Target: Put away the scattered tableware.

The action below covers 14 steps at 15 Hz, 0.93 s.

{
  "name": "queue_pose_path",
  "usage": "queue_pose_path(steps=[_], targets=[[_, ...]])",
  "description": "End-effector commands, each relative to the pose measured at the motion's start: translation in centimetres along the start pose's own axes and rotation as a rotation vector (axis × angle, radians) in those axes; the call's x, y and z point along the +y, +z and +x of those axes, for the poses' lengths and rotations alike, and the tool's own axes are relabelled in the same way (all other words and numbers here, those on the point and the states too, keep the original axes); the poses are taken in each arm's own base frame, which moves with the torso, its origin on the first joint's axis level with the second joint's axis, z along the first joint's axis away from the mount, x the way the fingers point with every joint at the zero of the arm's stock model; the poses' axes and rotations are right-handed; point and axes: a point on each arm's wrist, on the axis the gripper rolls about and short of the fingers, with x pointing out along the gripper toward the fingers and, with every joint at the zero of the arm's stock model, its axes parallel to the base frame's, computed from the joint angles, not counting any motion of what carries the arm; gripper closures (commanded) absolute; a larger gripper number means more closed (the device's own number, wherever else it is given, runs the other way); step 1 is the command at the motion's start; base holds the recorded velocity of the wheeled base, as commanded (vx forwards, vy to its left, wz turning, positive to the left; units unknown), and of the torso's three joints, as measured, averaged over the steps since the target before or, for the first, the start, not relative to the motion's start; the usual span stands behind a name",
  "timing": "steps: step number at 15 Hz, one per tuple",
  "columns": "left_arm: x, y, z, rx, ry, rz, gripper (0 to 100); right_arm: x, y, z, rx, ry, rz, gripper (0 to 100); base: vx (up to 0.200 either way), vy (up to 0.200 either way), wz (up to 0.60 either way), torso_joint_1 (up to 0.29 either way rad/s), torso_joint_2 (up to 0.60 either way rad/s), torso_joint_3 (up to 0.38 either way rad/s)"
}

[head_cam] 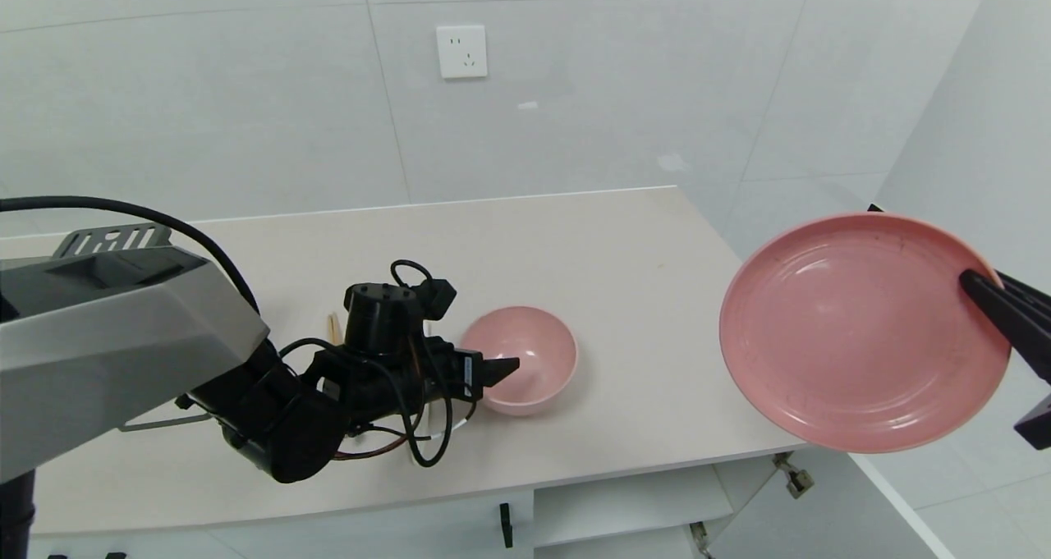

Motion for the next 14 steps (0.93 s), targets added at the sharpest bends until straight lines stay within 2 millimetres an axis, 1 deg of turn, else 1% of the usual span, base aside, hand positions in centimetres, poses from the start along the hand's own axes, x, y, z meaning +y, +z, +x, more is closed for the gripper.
queue_pose_path(steps=[1,4,6,7,8,9,10,11,12,13,14], targets=[[-0.7,-0.2,-0.1,-0.001,0.009,-0.004,100,0.0,0.0,0.0,-0.002,0.001,-0.001,100,0.000,0.000,0.00,0.000,0.00,0.000],[-0.9,0.7,-1.0,-0.055,0.010,0.004,100,0.0,0.0,0.0,-0.002,0.002,-0.001,100,0.000,0.000,0.00,0.000,0.00,0.000],[-1.7,2.4,-3.0,-0.154,0.009,0.021,100,0.0,0.2,0.1,-0.012,0.001,-0.005,100,0.000,0.000,0.00,0.000,0.00,0.000],[-1.9,2.7,-3.5,-0.169,0.007,0.023,100,-0.1,0.2,0.1,-0.016,-0.002,-0.007,100,0.000,0.000,0.00,0.000,0.00,0.000],[-2.3,3.4,-4.7,-0.201,0.000,0.029,100,-0.1,0.3,0.1,-0.022,-0.002,-0.009,100,0.000,0.000,0.00,0.000,0.00,0.000],[-2.8,4.1,-6.6,-0.238,-0.006,0.035,100,-0.1,0.3,0.1,-0.022,-0.002,-0.009,100,0.000,0.000,0.00,0.000,0.00,0.000],[-3.0,4.3,-7.4,-0.254,-0.008,0.037,100,-0.1,0.4,0.0,-0.025,-0.003,-0.010,100,0.000,0.000,0.00,0.000,0.00,0.000],[-3.3,4.6,-9.4,-0.288,-0.012,0.041,100,-0.1,0.4,0.0,-0.027,-0.003,-0.011,100,0.000,0.000,0.00,0.000,0.00,0.000],[-3.3,4.6,-9.5,-0.290,-0.013,0.041,100,-0.1,0.4,0.0,-0.029,-0.004,-0.011,100,0.000,0.000,0.00,0.000,0.00,0.000],[-3.3,4.6,-11.7,-0.319,-0.002,0.040,100,0.0,0.5,-0.1,-0.032,-0.004,-0.011,100,0.000,0.000,0.00,0.000,0.00,0.000],[-3.0,4.2,-13.3,-0.329,0.013,0.038,100,-0.1,0.6,-0.1,-0.037,-0.006,-0.013,100,0.000,0.000,0.00,0.000,0.00,0.000]])
